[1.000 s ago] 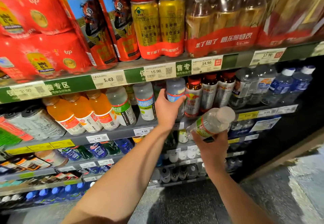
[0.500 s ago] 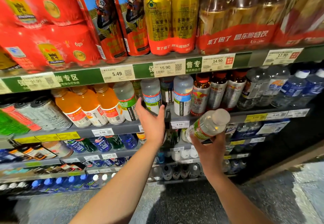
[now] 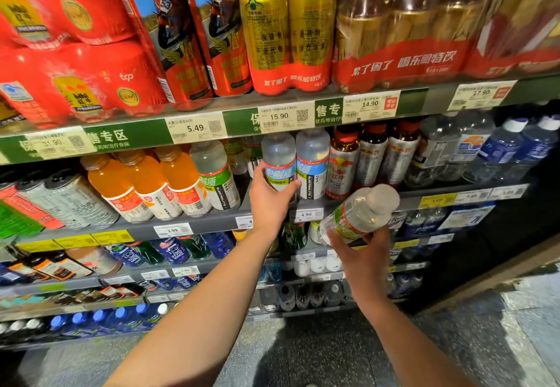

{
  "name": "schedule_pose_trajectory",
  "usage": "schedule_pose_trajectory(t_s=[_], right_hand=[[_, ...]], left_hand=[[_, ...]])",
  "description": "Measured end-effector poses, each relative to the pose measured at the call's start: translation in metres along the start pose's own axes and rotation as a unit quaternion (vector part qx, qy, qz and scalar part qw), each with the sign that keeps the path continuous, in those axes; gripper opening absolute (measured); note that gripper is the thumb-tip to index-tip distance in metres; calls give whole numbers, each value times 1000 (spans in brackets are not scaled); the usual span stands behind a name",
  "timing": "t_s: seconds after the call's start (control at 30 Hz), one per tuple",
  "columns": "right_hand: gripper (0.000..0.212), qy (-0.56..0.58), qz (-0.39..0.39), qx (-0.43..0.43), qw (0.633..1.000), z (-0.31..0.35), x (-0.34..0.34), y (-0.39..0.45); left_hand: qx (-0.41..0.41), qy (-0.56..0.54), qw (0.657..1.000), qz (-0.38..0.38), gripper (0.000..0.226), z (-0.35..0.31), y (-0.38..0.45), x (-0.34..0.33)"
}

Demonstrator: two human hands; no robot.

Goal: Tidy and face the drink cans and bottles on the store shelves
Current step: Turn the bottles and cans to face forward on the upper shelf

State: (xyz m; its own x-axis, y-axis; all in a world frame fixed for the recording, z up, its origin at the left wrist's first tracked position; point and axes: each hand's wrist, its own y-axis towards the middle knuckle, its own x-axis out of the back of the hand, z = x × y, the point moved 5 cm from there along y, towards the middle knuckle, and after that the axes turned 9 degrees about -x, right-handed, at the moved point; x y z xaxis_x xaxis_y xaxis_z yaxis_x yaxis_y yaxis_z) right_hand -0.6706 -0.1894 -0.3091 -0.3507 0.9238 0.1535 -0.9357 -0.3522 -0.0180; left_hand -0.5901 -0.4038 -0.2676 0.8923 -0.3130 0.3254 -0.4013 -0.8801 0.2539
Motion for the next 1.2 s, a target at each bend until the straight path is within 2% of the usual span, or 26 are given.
schedule_pose_trajectory(t_s=[0.2,0.27,0.4,0.47,0.53,0.63,0.73,0.8,0.9,0.97,1.03,1.2], right_hand=[[69,14,18,32,999,23,-26,-4],[71,22,35,43,998,33,-43,-8],[77,34,64,44,996,45,-85,-17],[92,38,63,38,997,49,-107,-20],[88,25,47,34,998,56,-126,-24],[69,13,35,37,999,71,-149,-27],[64,-6,33,73,997,79,-168,-25],[64,-53,20,101,993,79,-178,-21],[59,-106,1,93,990,76,-191,-18],[60,-133,-20,95,986,78,-197,-17],[63,-164,-38,108,980,80,-200,-15],[62,-177,-79,108,975,83,-200,-19]], left_hand=[[-33,-12,999,13,70,-2,-9,17],[-30,-28,999,-31,63,0,-16,38],[-38,-50,986,-155,34,13,-30,88],[-32,-38,981,-186,34,17,-32,108],[-18,-30,980,-194,38,22,-30,121],[12,-5,986,-167,48,37,-20,131],[39,-20,992,-116,52,48,-11,130],[28,-47,995,-78,52,50,-7,131],[-7,-6,1000,-8,47,47,-6,133],[-21,-39,999,-20,46,49,-8,138],[0,-44,999,-24,47,56,-8,140],[-16,-34,999,4,48,59,-7,145]])
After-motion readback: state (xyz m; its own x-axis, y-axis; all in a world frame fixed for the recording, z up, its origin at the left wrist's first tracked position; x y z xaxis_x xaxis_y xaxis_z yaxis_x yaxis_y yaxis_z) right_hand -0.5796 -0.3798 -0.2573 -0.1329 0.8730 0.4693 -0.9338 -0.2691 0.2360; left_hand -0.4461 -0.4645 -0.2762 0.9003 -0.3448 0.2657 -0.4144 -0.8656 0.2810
